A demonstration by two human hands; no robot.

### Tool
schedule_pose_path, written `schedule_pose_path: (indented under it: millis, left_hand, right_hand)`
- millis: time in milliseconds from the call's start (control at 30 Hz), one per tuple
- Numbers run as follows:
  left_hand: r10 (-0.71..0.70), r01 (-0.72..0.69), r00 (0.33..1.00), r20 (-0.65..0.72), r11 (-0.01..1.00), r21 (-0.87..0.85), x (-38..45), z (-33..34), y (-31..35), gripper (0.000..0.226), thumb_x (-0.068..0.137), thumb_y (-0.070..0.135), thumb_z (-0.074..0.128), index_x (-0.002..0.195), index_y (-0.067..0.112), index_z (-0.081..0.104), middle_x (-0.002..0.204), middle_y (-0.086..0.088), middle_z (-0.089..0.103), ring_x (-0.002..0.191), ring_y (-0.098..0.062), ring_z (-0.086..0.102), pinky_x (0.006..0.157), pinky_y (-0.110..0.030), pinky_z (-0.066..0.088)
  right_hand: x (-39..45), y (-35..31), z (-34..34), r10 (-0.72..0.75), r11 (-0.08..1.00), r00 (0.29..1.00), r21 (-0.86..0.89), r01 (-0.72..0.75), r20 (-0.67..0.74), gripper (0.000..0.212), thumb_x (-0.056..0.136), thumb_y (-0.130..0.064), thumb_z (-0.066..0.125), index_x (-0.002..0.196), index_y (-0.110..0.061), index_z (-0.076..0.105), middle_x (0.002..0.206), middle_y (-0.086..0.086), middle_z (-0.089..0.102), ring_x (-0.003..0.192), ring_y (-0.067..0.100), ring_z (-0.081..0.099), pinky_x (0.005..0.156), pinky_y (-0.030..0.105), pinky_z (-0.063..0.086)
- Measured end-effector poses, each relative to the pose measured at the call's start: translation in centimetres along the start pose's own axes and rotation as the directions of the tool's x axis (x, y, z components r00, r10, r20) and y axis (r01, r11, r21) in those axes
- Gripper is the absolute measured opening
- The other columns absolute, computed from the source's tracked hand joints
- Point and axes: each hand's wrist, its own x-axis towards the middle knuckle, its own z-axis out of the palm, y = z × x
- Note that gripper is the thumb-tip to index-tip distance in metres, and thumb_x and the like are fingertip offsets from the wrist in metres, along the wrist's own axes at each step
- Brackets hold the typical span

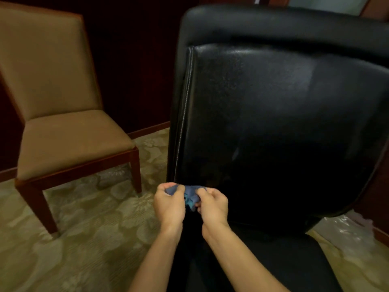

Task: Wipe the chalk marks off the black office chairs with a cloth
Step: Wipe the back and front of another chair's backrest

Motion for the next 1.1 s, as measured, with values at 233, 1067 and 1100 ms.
schedule_pose_path:
  millis: [233, 1067, 1100]
  left_hand:
    - [0.585, -0.594, 0.804, 0.105, 0.795, 0.124, -3.6, 3.7, 12.0, 0.009, 0.083, 0.023, 0.068, 0.088, 0.023, 0.061, 0.075, 0.007, 0.065, 0.074, -0.011, 0.063, 0.069, -0.027, 0.047]
    - [0.633, -0.729, 0.677, 0.374, 0.644, 0.229, -7.3, 10.2, 20.2, 0.013, 0.085, 0.027, 0.063, 0.095, 0.027, 0.055, 0.09, -0.003, 0.065, 0.095, -0.034, 0.061, 0.072, -0.034, 0.042]
    - [0.628, -0.731, 0.674, 0.388, 0.641, 0.234, -7.3, 10.7, 20.9, 0.012, 0.085, 0.027, 0.062, 0.095, 0.026, 0.056, 0.092, -0.003, 0.064, 0.096, -0.034, 0.061, 0.073, -0.035, 0.043]
  right_hand:
    - [0.9, -12.0, -2.4, -0.622, 0.781, 0.781, -0.118, 0.613, -0.06, 0.008, 0.074, -0.03, 0.066, 0.081, -0.026, 0.067, 0.069, -0.007, 0.071, 0.068, 0.011, 0.069, 0.07, 0.045, 0.059]
    - [1.9, -22.9, -9.2, -0.824, 0.499, 0.567, -0.486, 0.717, -0.009, 0.006, 0.08, -0.019, 0.064, 0.085, -0.021, 0.061, 0.068, 0.0, 0.066, 0.068, 0.021, 0.063, 0.064, 0.031, 0.046]
    - [2.1, -23.8, -9.3, -0.826, 0.487, 0.564, -0.5, 0.716, 0.003, 0.006, 0.081, -0.018, 0.063, 0.086, -0.021, 0.06, 0.067, -0.001, 0.065, 0.068, 0.019, 0.062, 0.063, 0.03, 0.046]
